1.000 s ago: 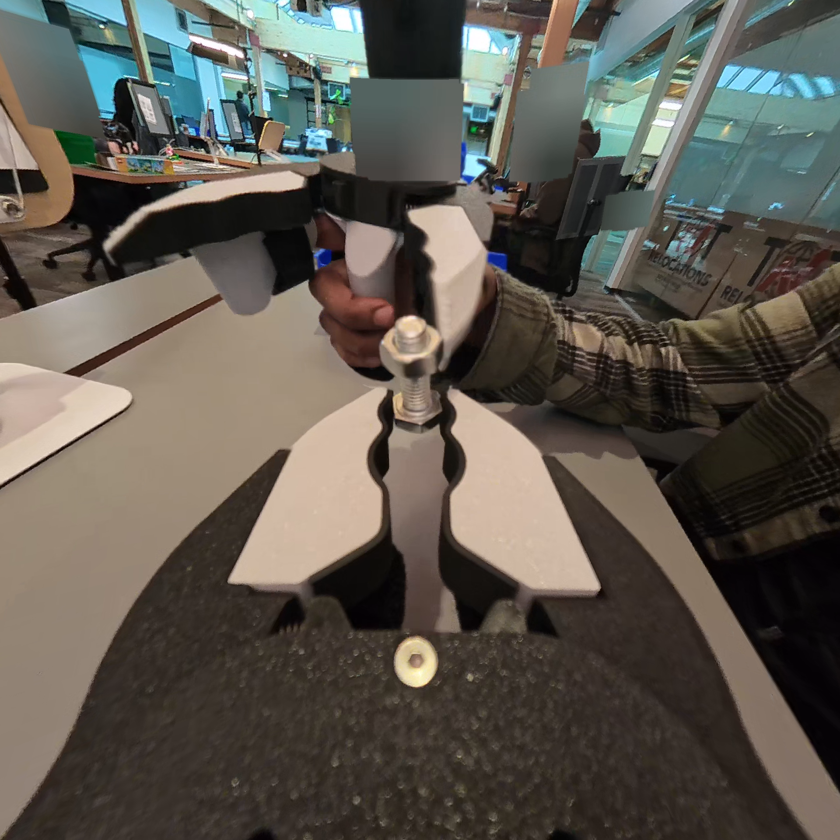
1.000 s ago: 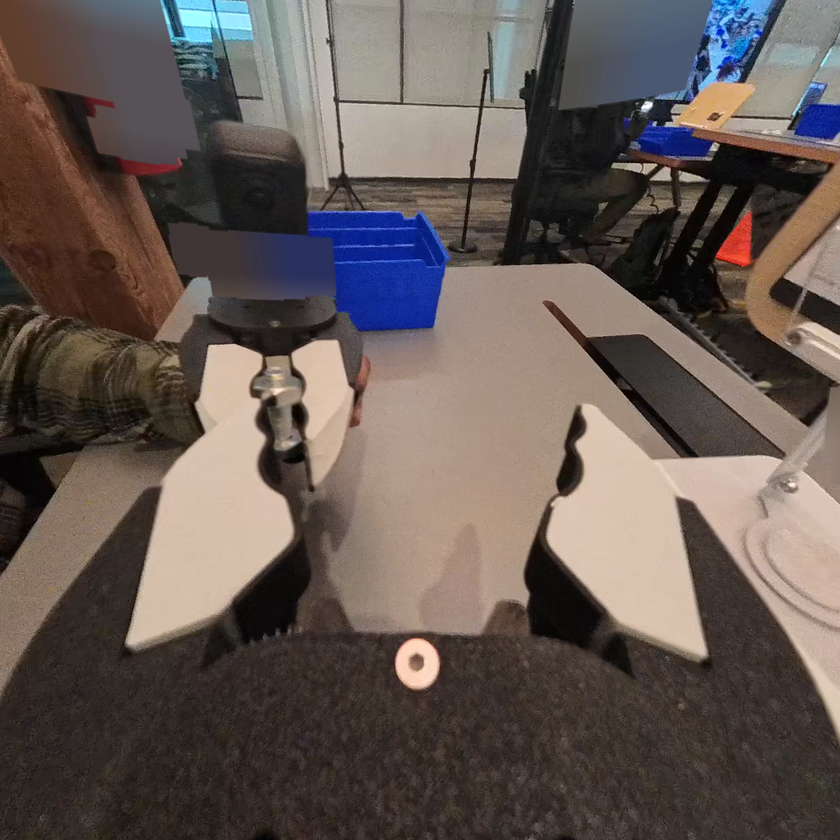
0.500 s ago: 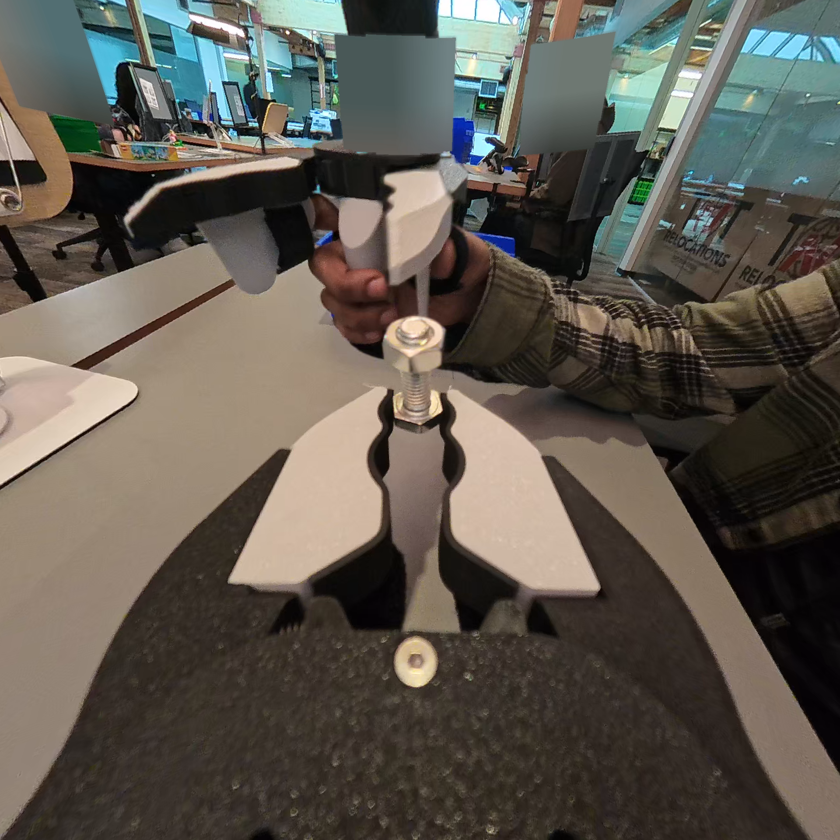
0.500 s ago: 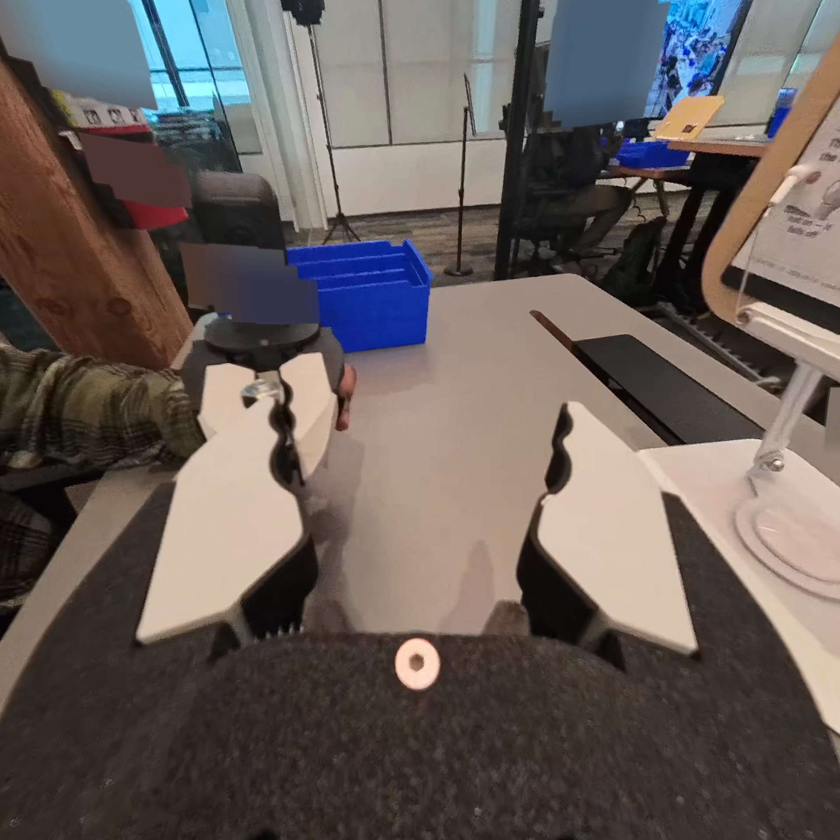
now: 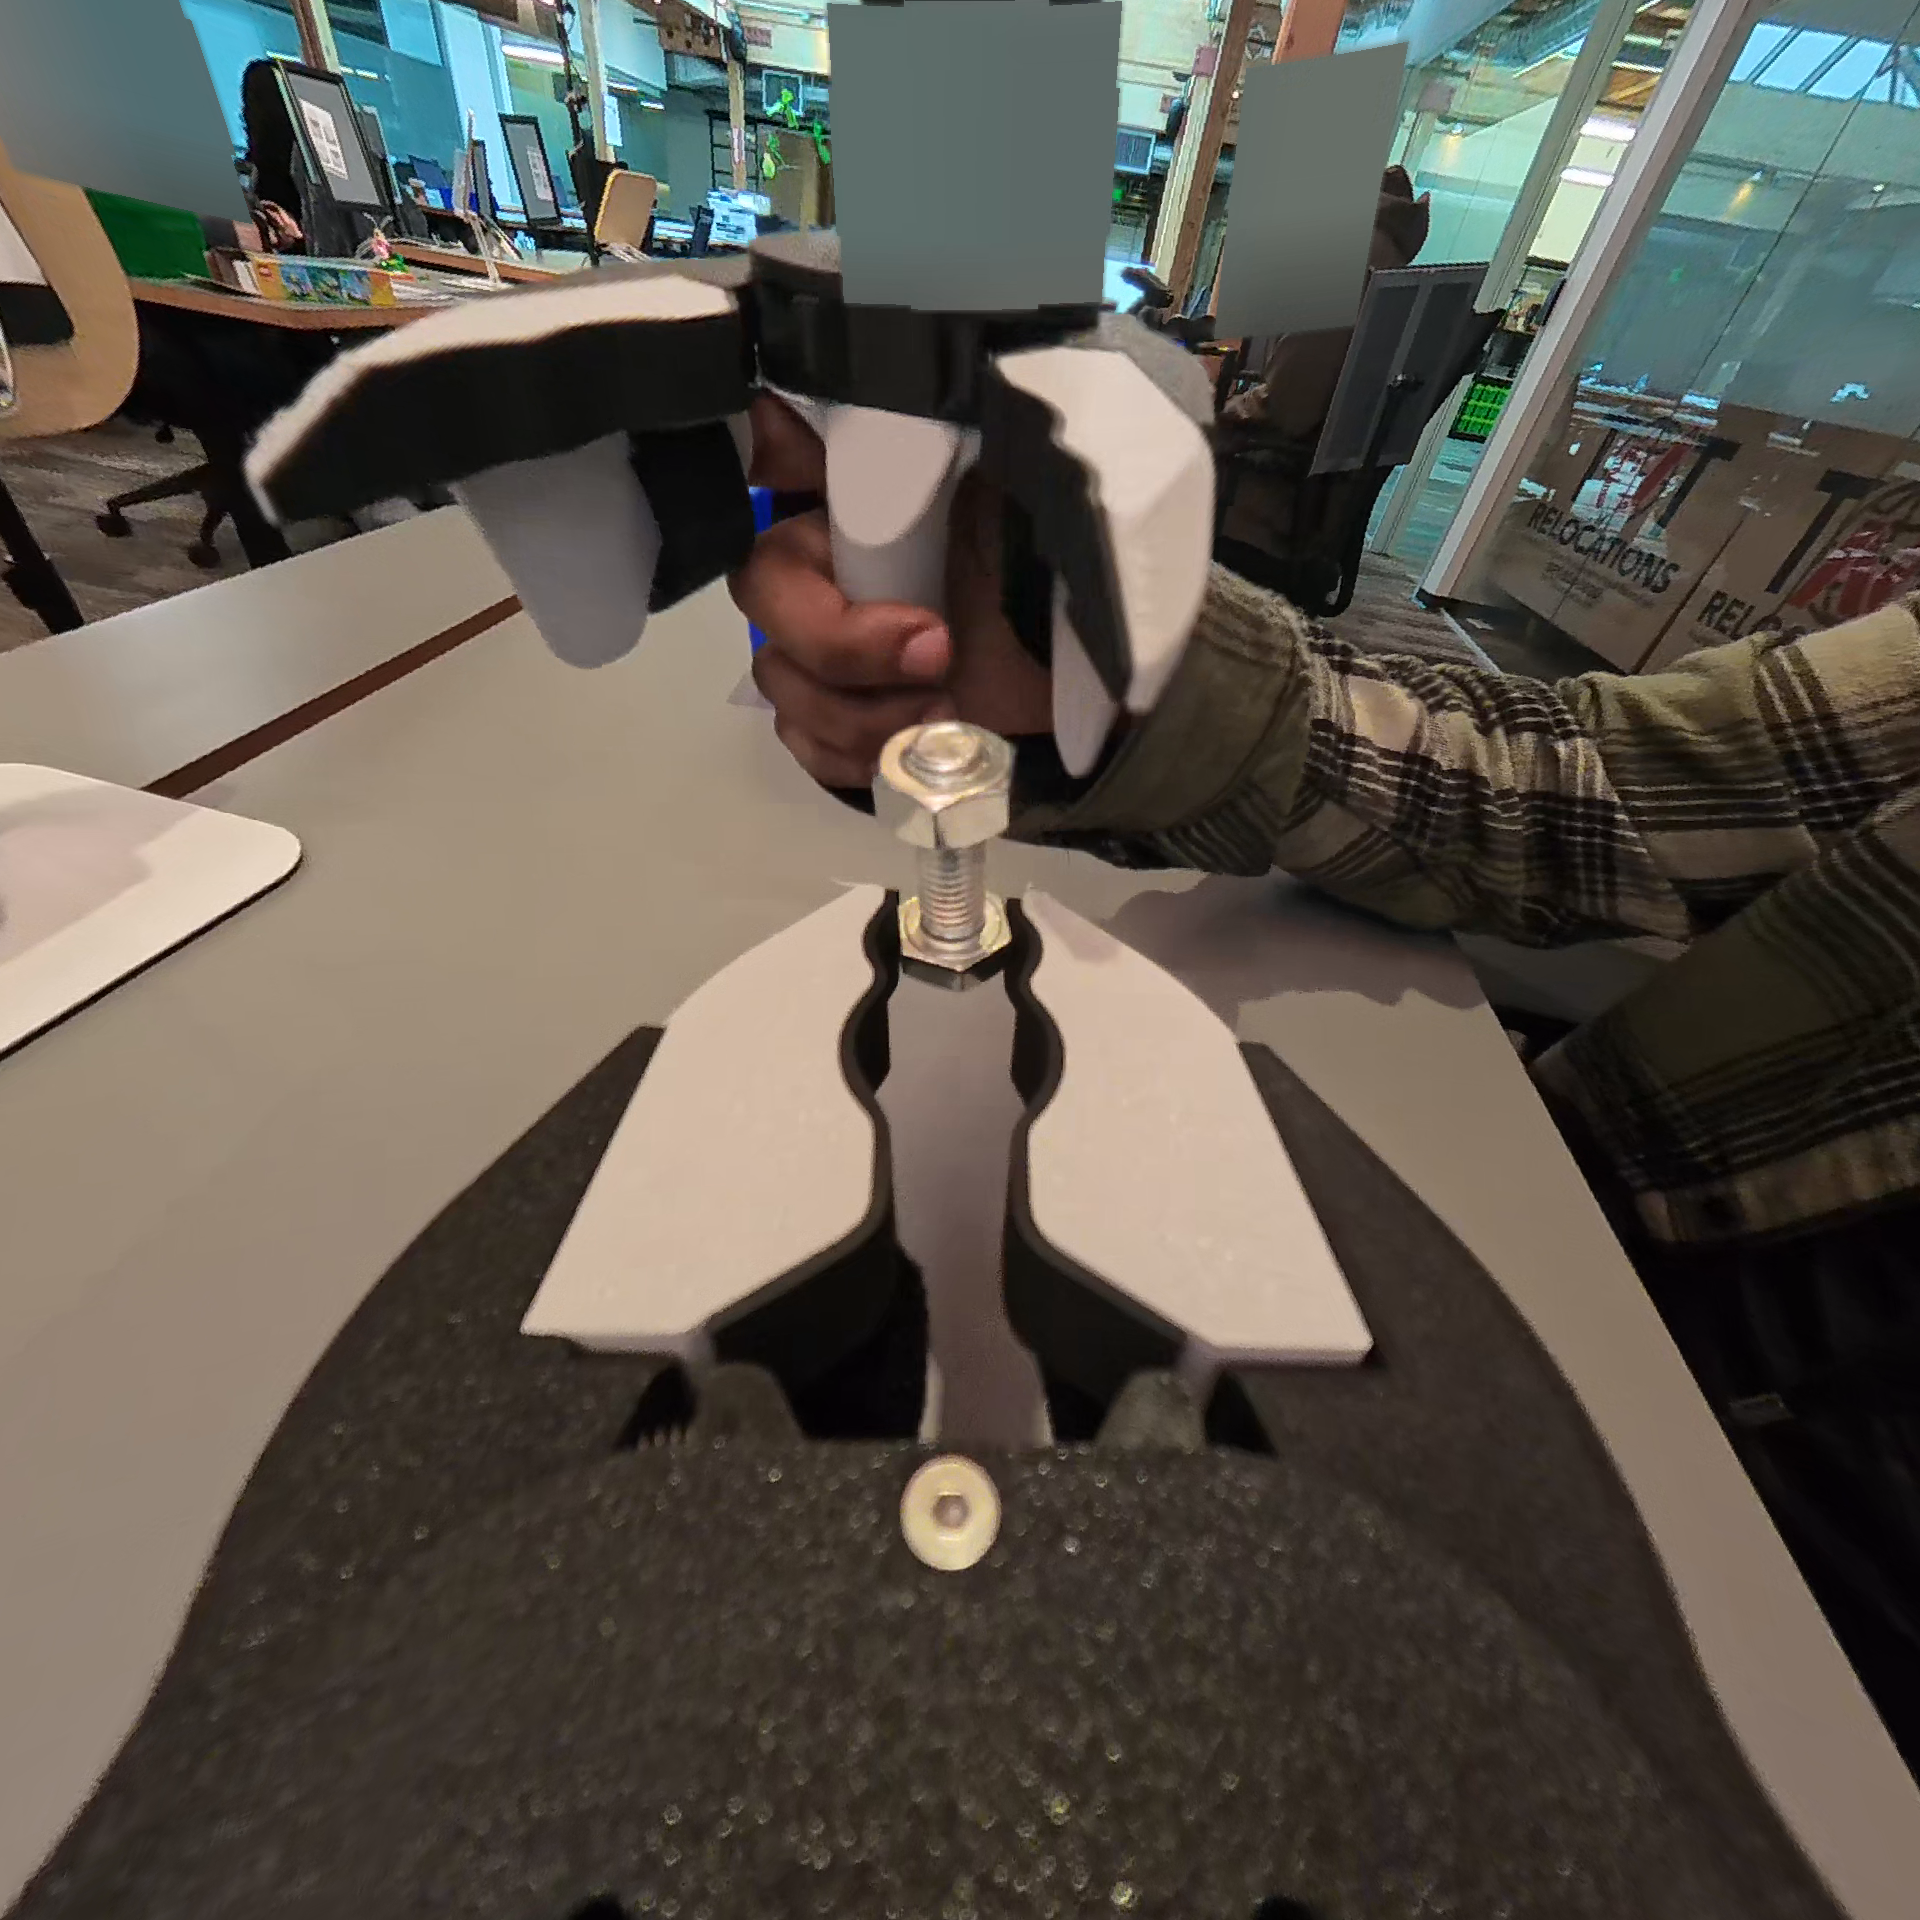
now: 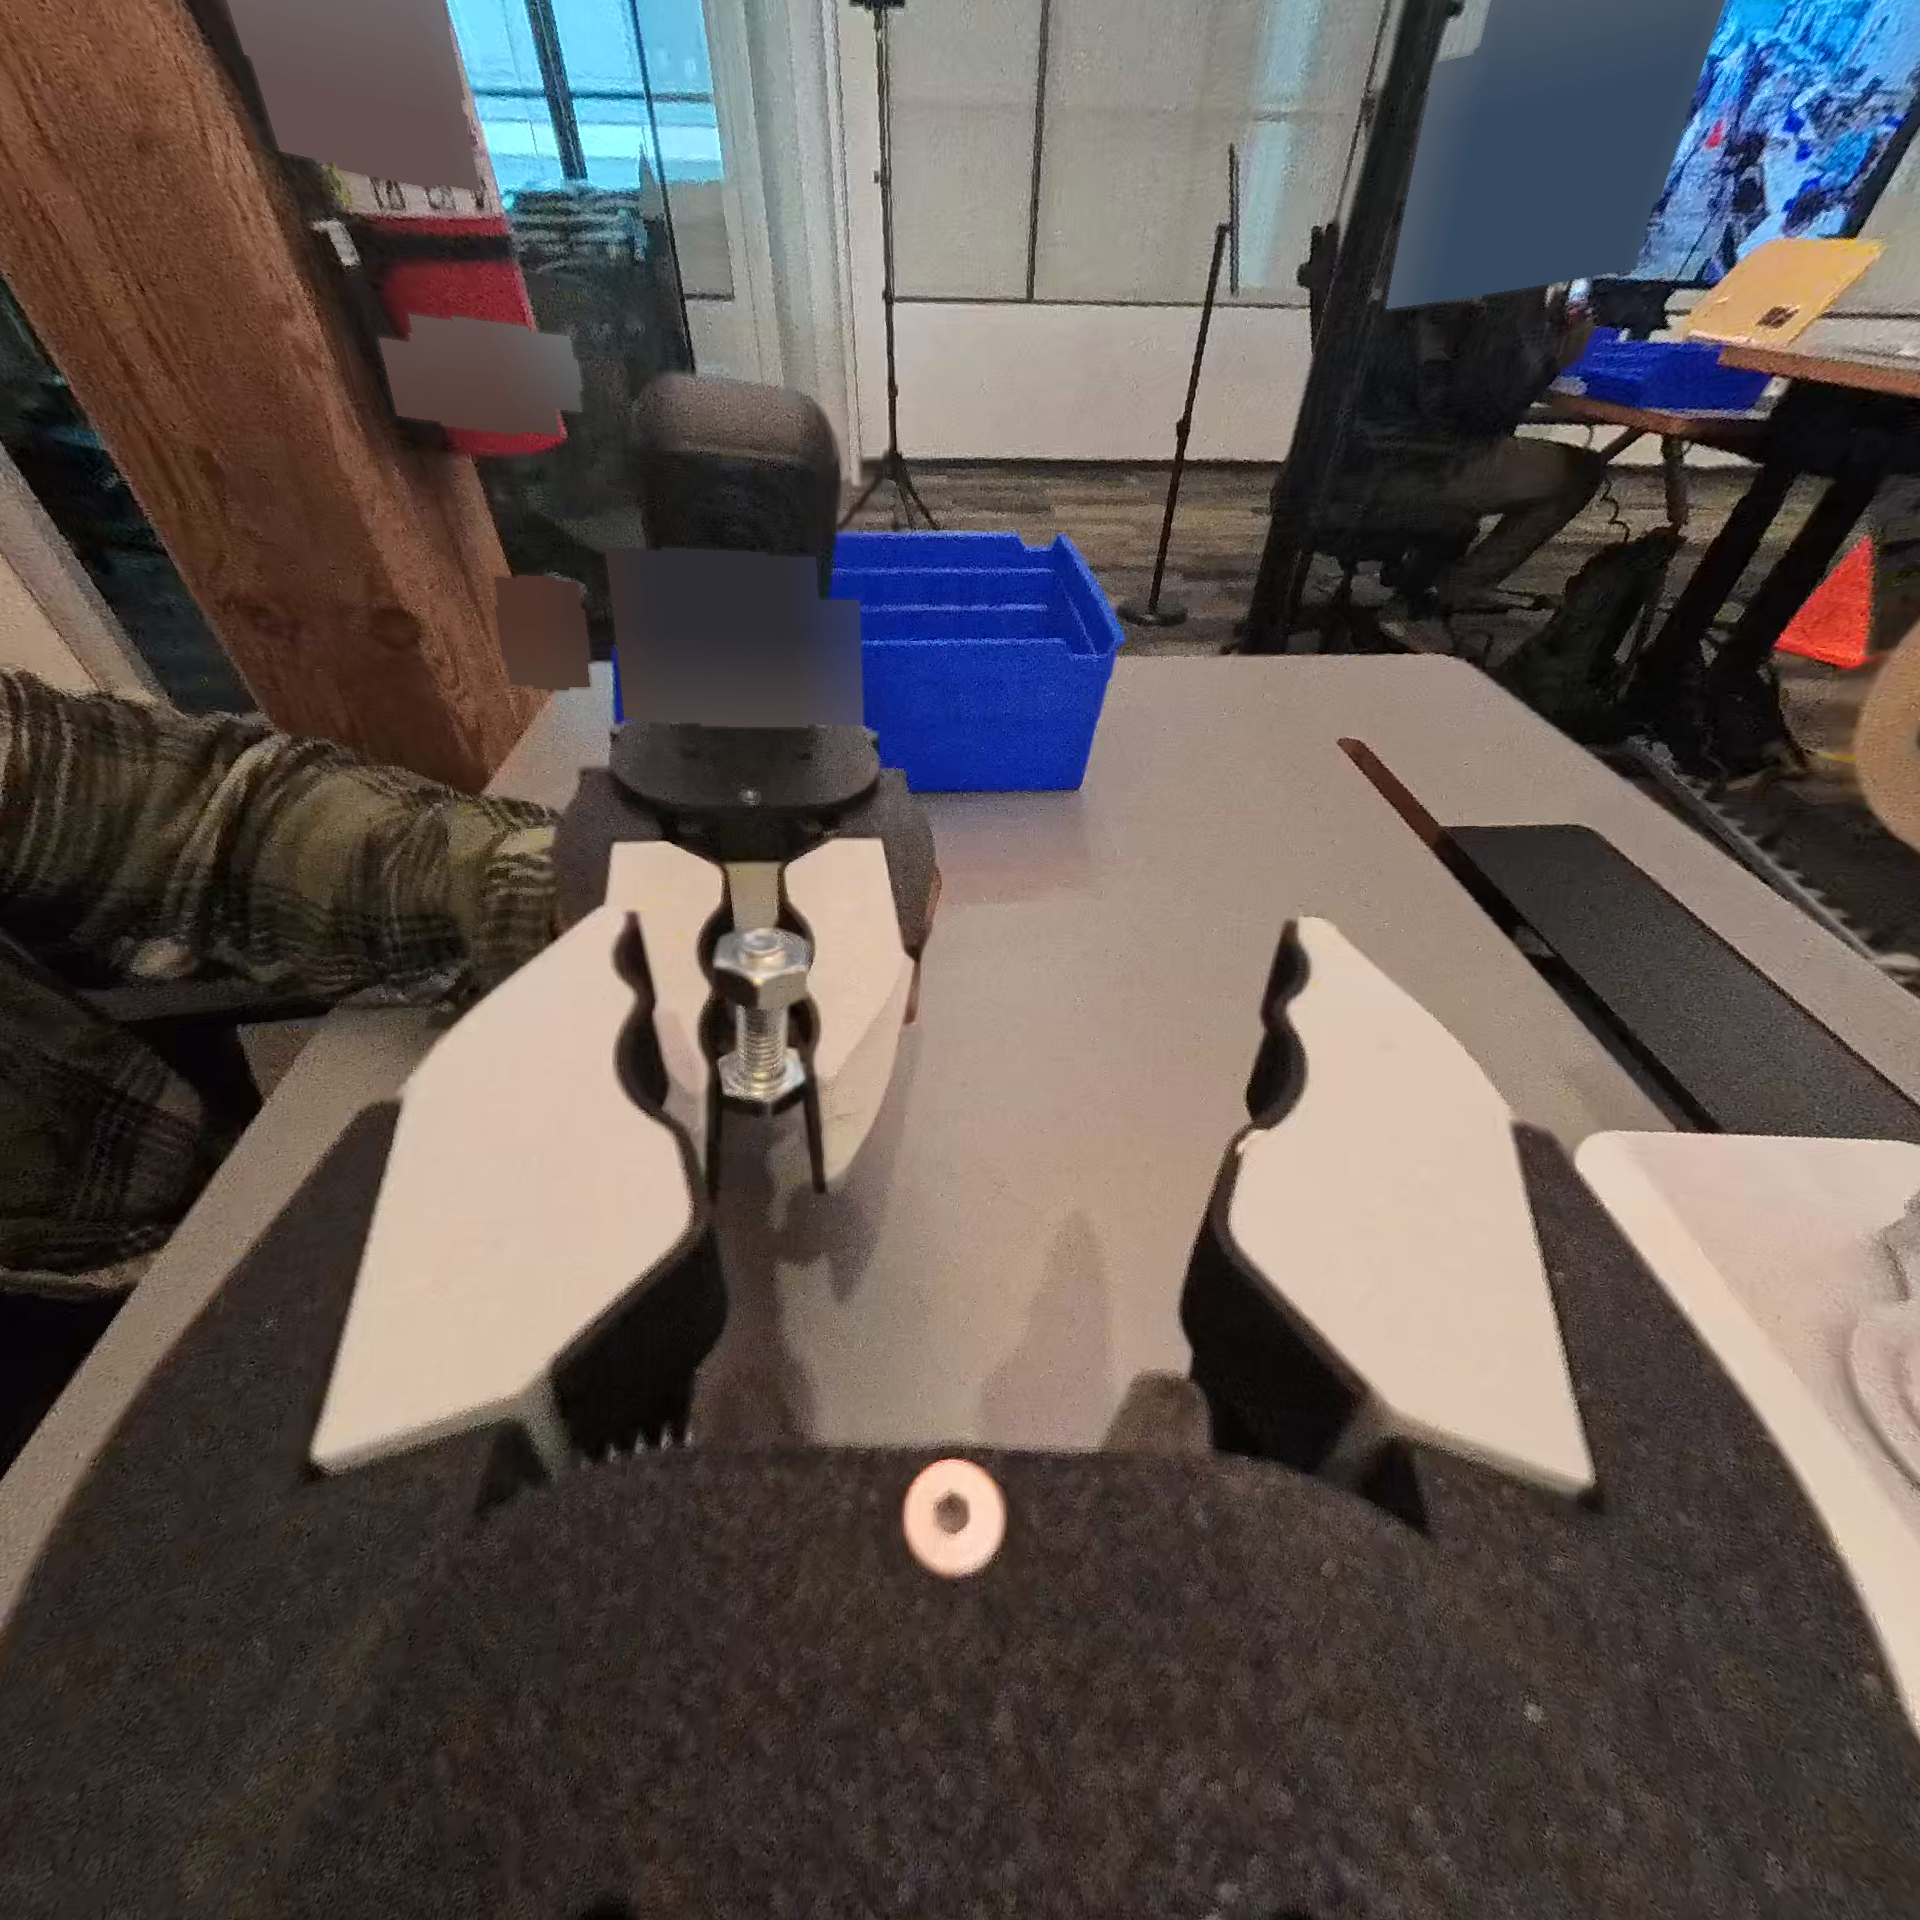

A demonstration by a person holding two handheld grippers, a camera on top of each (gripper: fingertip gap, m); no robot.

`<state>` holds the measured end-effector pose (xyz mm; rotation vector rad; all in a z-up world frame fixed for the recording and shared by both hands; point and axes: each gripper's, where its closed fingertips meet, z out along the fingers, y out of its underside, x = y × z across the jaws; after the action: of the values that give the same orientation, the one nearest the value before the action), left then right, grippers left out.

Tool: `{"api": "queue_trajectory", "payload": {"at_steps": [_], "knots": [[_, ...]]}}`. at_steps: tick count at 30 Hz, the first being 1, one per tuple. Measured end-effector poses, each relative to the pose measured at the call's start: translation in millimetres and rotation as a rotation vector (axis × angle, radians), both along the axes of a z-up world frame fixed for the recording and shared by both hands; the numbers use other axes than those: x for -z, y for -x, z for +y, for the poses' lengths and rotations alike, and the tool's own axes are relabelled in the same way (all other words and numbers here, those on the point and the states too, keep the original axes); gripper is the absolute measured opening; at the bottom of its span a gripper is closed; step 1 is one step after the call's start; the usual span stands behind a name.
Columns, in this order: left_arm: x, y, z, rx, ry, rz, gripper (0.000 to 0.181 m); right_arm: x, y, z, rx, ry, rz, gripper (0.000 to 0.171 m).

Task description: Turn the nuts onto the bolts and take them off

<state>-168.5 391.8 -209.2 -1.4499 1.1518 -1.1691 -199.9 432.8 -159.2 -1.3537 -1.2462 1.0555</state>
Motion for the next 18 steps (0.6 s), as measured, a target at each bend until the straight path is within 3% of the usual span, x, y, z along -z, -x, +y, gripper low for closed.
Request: {"api": "queue_trajectory", "payload": {"at_steps": [3, 5, 11, 14, 18], "knots": [[0, 0, -1, -0.003, -0.017, 0.013, 0.019, 12, -4, 13, 0.065, -0.035, -0.077, 0.115], [-2, 1, -1, -0.005, -0.023, 0.010, 0.019, 11, -20, 27, 0.123, -0.008, -0.055, 0.107], [1, -2, -2, 0.003, -0.017, 0.017, 0.019, 0, 0, -2, 0.008, -0.032, -0.027, 0.109], [1, -1, -1, -0.008, -0.025, 0.030, 0.019, 10, -7, 12, 0.070, -0.052, -0.077, 0.114], [-1, 0, -1, -0.004, -0.023, 0.021, 0.019, 4, -22, 20, 0.093, -0.007, -0.025, 0.107]]}}
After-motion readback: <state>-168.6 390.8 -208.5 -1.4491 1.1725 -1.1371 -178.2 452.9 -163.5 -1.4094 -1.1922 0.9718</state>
